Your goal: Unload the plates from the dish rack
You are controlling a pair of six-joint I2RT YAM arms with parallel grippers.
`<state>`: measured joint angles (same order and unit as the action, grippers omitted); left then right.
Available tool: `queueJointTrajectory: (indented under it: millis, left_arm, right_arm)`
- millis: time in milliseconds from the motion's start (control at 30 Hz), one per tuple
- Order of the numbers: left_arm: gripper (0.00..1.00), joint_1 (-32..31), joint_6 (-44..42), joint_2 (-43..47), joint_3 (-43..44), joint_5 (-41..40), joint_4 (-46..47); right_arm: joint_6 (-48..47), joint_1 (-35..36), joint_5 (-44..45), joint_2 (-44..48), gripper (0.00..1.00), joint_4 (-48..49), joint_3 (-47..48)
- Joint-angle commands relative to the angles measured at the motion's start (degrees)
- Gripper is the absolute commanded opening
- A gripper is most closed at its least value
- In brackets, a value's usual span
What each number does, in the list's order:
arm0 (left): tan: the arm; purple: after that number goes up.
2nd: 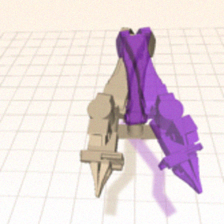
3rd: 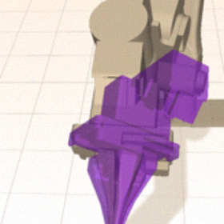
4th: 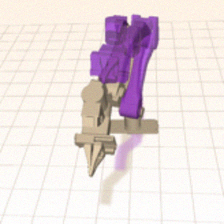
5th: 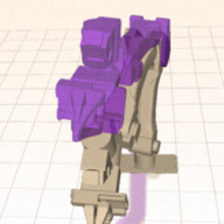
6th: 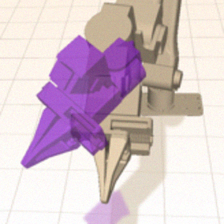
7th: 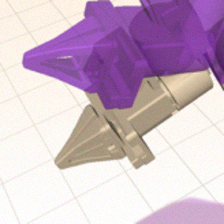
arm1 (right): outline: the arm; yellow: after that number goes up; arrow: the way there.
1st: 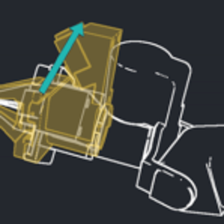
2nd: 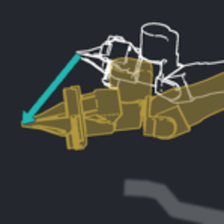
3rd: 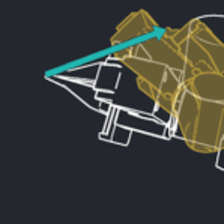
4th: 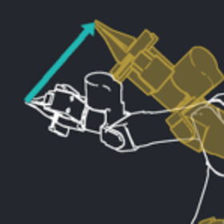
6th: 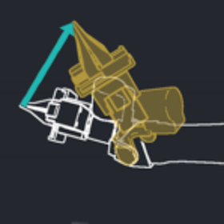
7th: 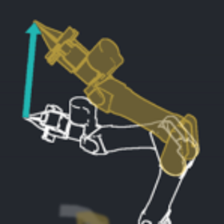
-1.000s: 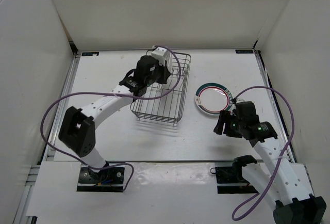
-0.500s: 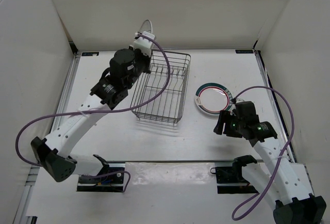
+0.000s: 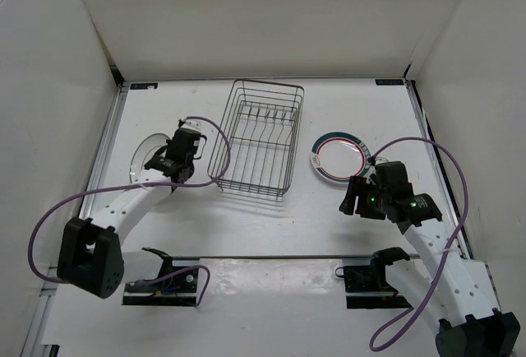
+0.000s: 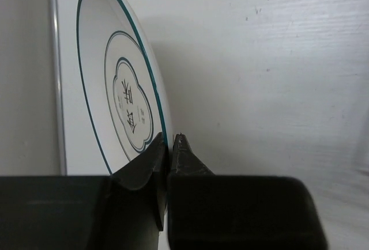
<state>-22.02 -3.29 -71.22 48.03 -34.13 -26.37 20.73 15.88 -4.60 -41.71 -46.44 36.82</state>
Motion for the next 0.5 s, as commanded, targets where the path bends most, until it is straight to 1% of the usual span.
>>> queueJointTrajectory:
  millis: [0, 133, 267, 333, 367, 467]
  left_arm:
    - [0.10, 0.57, 6.27, -0.83, -0.48, -1.55, 2.90]
    - [0.10, 1.63, 10.14, -5.49, -0.57, -0.15, 2.20]
    - [0.13, 1.54, 12.94, -8.93, -1.27, 2.13, 1.94]
    - [0.17, 1.63, 13.75, -10.42, -0.84, 2.66, 1.76]
    - [0.22, 1.63, 14.18, -10.69, -0.83, 3.10, 1.76]
    - [0.30, 1.63, 15.24, -12.01, -0.39, 4.59, 1.32]
  right_arm:
    - [-0.78, 0.29, -1.02, 0.49, 0.70, 1.26, -0.52]
    - [-0.61, 0.29, -1.02, 0.14, 0.70, 1.43, -0.52]
    - [-0.61, 0.20, -1.02, -0.03, 0.70, 1.52, -0.52]
    - [-0.78, 0.21, -1.11, -0.03, 0.70, 1.26, -0.52]
    - [-0.87, 0.47, -1.11, -0.12, 0.70, 1.43, -0.52]
    - [-0.87, 0.38, -1.29, -0.30, 0.70, 1.44, -0.43]
